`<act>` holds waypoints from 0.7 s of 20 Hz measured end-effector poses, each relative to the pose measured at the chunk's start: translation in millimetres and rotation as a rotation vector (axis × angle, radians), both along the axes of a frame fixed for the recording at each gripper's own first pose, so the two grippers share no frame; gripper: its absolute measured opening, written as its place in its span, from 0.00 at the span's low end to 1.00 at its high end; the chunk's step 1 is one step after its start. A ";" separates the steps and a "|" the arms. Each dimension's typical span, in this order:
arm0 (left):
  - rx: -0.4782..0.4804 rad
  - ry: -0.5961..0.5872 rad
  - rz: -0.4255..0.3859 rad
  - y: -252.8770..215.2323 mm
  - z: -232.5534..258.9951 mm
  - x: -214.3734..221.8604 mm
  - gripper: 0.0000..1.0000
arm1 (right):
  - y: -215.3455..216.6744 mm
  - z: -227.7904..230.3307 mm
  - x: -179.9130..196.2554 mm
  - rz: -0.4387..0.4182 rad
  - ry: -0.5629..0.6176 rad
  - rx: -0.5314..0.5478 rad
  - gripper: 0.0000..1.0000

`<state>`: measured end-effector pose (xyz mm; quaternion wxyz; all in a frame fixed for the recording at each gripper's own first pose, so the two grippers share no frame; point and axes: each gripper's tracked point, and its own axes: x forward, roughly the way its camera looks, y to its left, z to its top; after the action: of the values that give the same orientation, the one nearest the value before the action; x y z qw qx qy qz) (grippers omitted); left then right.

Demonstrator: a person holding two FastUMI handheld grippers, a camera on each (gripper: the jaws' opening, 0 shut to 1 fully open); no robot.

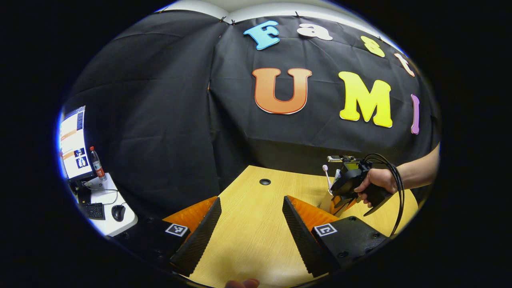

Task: Put the toothbrush and toothpaste on the desktop into the cup, then pick up the cup and place it on the coaster on the desktop.

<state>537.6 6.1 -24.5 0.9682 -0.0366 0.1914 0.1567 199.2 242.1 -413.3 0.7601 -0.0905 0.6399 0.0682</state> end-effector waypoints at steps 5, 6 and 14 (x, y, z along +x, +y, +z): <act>-0.009 -0.004 0.003 -2.0 0.4 2.6 0.99 | 3.5 -0.5 -5.6 -0.024 0.022 0.014 0.26; -0.006 -0.004 -0.001 -4.0 2.5 3.4 0.98 | 5.6 0.4 -8.3 -0.025 0.028 0.028 0.27; 0.028 -0.037 -0.089 -32.5 28.8 13.8 0.98 | 11.2 49.5 -20.8 -0.088 -0.049 0.152 0.94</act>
<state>551.3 -26.5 4.2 0.9780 -0.0173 0.1728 0.1153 178.4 253.2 -363.8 0.7825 -0.0062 0.6173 0.0807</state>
